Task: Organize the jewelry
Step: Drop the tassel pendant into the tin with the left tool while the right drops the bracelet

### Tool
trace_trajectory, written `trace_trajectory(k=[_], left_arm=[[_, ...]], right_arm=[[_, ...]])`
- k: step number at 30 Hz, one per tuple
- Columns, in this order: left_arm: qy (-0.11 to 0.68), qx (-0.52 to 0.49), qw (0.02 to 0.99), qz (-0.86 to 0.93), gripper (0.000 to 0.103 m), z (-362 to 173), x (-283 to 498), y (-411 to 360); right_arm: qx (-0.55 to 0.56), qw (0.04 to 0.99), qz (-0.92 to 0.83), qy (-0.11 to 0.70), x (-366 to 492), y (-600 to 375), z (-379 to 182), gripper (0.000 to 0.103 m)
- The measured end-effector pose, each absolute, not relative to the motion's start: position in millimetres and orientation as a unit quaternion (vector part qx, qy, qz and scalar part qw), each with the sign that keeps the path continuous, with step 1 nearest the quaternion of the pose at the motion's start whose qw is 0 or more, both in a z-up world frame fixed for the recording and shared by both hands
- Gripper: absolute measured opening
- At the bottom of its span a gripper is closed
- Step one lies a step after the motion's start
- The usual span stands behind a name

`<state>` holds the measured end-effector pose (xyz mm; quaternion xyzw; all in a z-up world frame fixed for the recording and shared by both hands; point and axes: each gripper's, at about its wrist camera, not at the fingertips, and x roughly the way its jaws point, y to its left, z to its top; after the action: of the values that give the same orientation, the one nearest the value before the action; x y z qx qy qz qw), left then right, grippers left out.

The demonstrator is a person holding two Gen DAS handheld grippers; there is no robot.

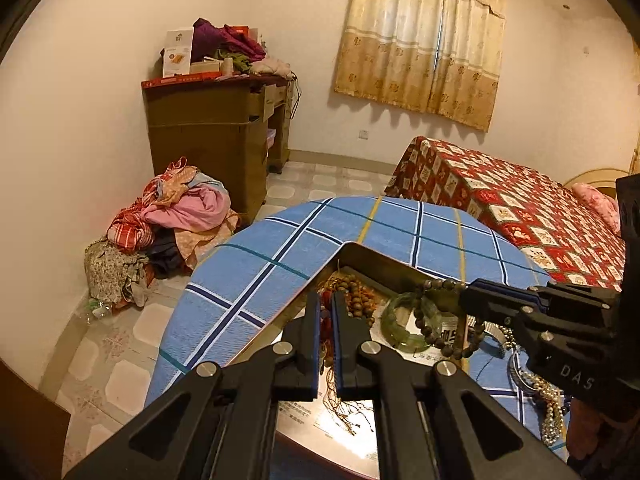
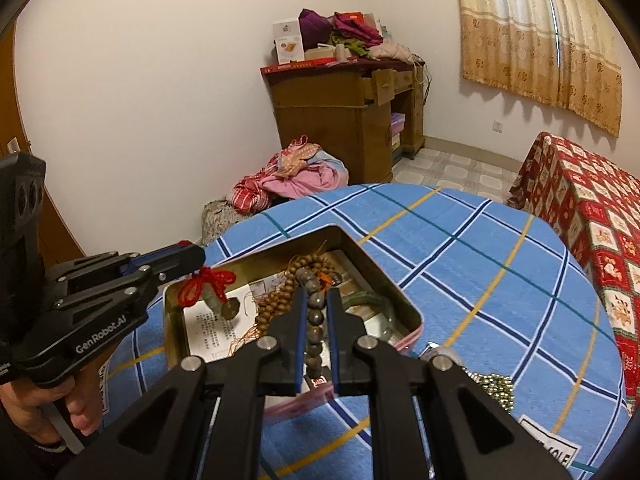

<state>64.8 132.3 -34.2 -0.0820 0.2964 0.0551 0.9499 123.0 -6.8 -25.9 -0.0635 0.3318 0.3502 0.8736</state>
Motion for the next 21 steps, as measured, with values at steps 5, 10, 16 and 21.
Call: trace_trajectory(k=[5, 10, 16, 21], left_arm=[[0.305, -0.077, 0.948, 0.056, 0.004, -39.1, 70.4, 132.6], [0.313, -0.075, 0.945, 0.057, 0.004, -43.4, 74.6, 134.2], [0.318, -0.072, 0.944, 0.056, 0.004, -44.8, 78.5, 132.9], [0.323, -0.071, 0.942, 0.058, 0.004, -47.2, 81.5, 134.0]], right_arm=[[-0.067, 0.870, 0.349, 0.342, 125.2, -0.8, -34.9, 0.012], [-0.071, 0.867, 0.349, 0.348, 125.5, 2.3, -41.4, 0.012], [-0.074, 0.866, 0.348, 0.351, 128.5, 2.9, -42.7, 0.012], [-0.076, 0.865, 0.349, 0.352, 127.7, 6.4, -45.0, 0.012]])
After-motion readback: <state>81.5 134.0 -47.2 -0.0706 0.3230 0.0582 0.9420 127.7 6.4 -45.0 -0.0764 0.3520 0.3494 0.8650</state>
